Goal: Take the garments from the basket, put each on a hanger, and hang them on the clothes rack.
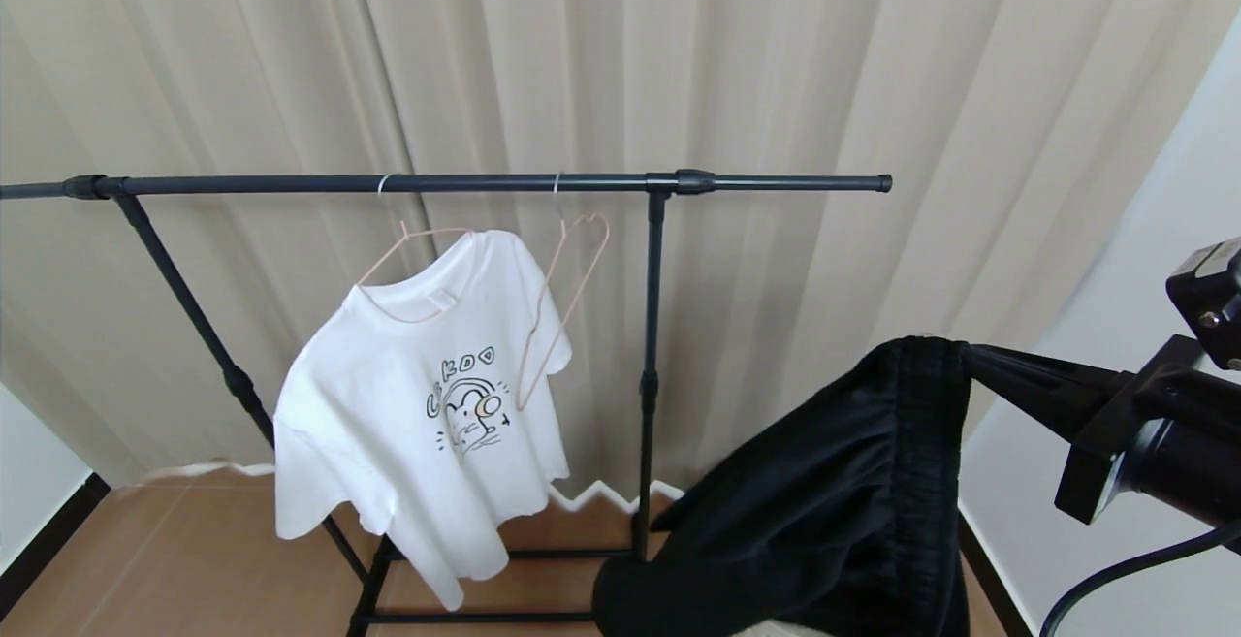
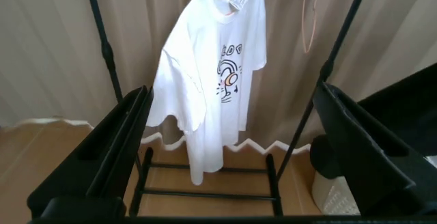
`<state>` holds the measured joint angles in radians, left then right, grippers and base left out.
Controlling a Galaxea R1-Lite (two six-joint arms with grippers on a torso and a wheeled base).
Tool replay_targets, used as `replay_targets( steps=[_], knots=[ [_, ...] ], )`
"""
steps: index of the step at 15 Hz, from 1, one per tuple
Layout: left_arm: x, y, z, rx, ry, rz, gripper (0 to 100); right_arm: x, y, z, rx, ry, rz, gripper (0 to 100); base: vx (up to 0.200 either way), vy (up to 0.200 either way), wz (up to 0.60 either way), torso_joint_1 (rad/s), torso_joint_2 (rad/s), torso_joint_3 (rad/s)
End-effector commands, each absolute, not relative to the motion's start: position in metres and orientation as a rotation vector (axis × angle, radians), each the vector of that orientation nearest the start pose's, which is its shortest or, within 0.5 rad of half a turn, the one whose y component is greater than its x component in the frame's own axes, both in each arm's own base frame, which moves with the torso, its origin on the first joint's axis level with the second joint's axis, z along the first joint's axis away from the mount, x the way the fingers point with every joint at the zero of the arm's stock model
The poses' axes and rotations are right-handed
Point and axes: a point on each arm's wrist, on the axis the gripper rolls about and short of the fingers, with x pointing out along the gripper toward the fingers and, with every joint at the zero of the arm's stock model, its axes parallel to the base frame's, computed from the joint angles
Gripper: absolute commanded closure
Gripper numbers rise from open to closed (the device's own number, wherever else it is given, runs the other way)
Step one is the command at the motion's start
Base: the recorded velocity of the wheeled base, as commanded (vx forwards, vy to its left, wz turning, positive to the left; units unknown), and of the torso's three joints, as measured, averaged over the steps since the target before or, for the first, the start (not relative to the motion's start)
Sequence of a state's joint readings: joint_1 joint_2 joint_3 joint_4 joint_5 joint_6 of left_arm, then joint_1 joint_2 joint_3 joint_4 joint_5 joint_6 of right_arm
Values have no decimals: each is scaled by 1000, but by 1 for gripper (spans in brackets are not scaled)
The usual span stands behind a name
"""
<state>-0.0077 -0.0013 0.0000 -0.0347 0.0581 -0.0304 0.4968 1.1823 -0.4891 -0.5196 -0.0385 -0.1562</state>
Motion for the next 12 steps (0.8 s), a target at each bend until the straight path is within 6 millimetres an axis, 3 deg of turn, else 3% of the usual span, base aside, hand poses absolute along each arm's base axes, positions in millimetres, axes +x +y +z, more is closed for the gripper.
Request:
replay_targets(
  steps=[1, 11, 12],
  knots=[
    [-23, 1, 79, -32, -36, 50, 0, 150, 80, 206, -200, 133, 470, 100, 0, 200, 0, 12, 7, 2],
    [-23, 1, 79, -32, -36, 50, 0, 150, 80, 206, -199, 133, 472, 100, 0, 200, 0, 4, 4, 1],
    [-23, 1, 79, -33, -36, 50, 0, 150, 80, 206, -199, 131, 471, 100, -200, 0, 0, 2, -2, 7]
  ],
)
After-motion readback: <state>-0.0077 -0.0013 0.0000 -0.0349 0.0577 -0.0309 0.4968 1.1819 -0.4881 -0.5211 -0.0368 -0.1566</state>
